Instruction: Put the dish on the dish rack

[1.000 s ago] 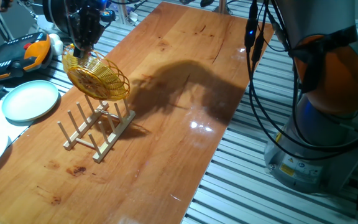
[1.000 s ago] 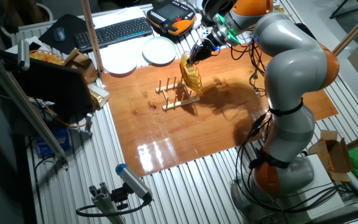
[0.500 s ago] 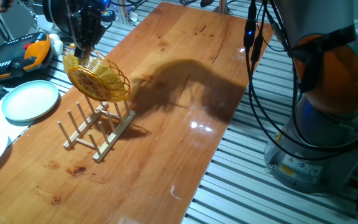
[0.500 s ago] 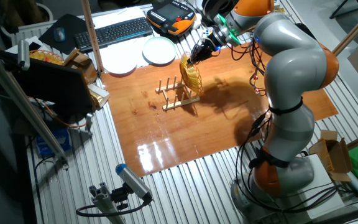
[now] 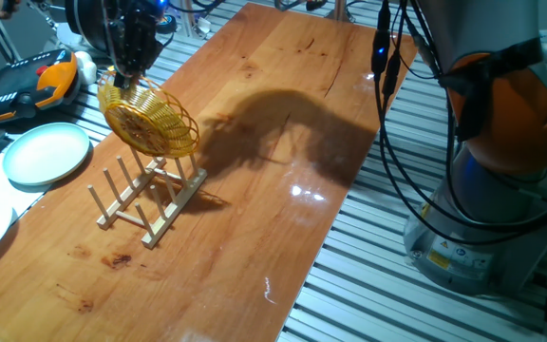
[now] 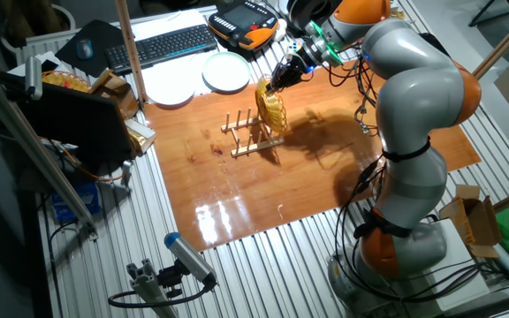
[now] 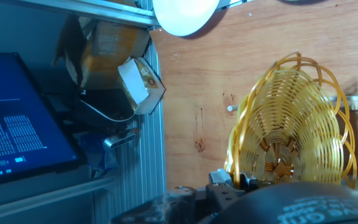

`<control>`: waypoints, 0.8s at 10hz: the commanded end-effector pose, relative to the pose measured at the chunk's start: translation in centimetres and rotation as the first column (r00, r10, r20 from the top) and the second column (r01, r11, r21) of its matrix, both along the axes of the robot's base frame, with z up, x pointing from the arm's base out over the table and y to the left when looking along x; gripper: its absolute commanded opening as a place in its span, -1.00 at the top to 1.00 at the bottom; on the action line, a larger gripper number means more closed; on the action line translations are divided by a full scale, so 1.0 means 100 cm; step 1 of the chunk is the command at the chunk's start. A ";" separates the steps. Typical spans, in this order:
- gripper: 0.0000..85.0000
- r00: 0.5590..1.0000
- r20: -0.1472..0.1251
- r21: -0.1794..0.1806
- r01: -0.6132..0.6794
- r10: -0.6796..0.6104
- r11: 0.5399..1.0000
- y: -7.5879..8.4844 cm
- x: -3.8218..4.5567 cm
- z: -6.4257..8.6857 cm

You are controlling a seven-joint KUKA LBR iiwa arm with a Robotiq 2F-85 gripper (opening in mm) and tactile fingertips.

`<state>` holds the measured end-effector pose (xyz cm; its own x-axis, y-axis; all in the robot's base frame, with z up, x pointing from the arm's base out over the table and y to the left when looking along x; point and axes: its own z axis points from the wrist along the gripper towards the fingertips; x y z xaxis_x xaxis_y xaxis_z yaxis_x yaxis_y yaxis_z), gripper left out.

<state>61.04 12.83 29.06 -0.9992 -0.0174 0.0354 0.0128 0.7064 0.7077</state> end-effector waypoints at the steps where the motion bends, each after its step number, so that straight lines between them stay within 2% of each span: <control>1: 0.98 1.000 -0.001 0.000 0.003 -0.003 1.000 0.000 0.0001 0.000; 8: 0.98 1.000 -0.006 -0.001 0.022 -0.022 1.000 -0.010 -0.0005 0.000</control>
<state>60.98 11.79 29.03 -0.9991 0.0042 0.0417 0.0325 0.7060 0.7075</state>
